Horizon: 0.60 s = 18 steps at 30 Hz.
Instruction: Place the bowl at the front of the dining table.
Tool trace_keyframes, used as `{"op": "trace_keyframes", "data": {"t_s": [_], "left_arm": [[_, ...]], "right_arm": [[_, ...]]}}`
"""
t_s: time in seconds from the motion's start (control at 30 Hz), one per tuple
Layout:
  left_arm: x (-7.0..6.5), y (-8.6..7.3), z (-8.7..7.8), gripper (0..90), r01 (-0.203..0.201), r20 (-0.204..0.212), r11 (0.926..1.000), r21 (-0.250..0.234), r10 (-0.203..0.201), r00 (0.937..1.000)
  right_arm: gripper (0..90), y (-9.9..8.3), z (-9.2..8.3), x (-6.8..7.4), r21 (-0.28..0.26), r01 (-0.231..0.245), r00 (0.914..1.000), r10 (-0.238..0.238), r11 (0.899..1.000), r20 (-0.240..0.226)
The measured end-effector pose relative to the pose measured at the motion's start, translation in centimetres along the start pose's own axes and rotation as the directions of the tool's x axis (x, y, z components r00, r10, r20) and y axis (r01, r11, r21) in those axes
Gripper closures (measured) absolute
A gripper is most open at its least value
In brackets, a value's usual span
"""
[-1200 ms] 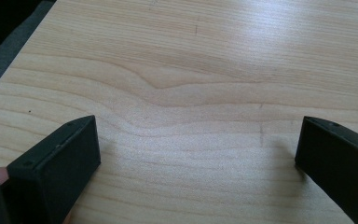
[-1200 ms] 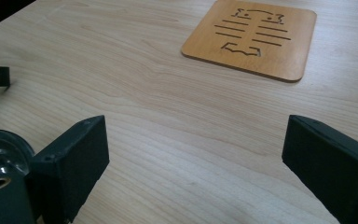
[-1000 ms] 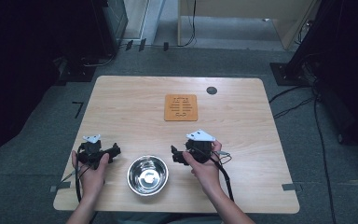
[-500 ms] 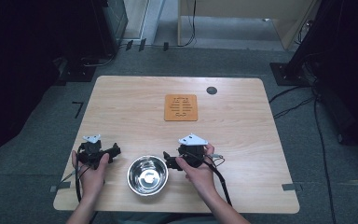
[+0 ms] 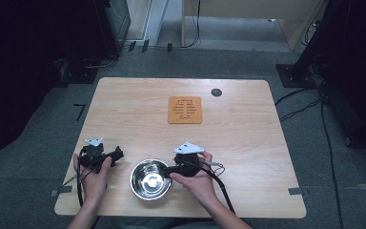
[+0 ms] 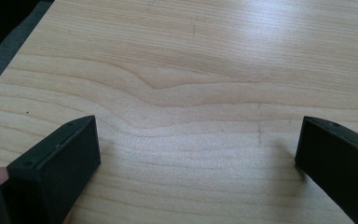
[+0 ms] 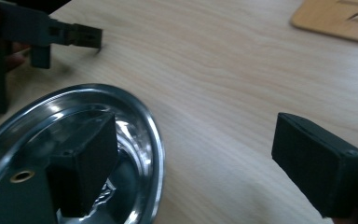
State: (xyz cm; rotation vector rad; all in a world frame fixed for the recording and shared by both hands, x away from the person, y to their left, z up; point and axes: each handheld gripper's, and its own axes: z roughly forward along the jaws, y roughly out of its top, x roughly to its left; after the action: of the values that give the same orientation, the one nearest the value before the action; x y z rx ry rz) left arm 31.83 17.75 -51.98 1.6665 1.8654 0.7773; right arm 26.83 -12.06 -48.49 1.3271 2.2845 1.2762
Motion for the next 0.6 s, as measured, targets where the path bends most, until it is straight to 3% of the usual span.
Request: {"op": "trace_keyframes", "data": {"t_s": [0.13,0.3,0.47,0.6], "left_arm": [[0.0,0.0,0.0,0.0,0.000,0.000,1.0000,0.000,0.000,1.0000],[0.0,0.0,0.0,0.0,0.000,0.000,1.0000,0.000,0.000,1.0000],[0.0,0.0,0.0,0.0,-0.001,0.001,1.0000,0.000,0.001,1.0000],[0.0,0.0,0.0,0.0,-0.001,0.002,1.0000,0.000,0.001,1.0000]], "right_arm": [[15.3,-0.4,0.6,0.5,0.039,0.028,0.9996,-0.028,0.999,0.008],[27.1,-0.9,0.8,0.9,0.056,0.049,0.9988,-0.049,0.997,-0.001],[41.2,-1.3,1.1,0.7,0.071,-0.010,0.9991,0.013,0.997,-0.041],[42.9,-1.5,1.5,0.6,0.107,-0.029,0.9965,0.037,0.994,-0.075]]}}
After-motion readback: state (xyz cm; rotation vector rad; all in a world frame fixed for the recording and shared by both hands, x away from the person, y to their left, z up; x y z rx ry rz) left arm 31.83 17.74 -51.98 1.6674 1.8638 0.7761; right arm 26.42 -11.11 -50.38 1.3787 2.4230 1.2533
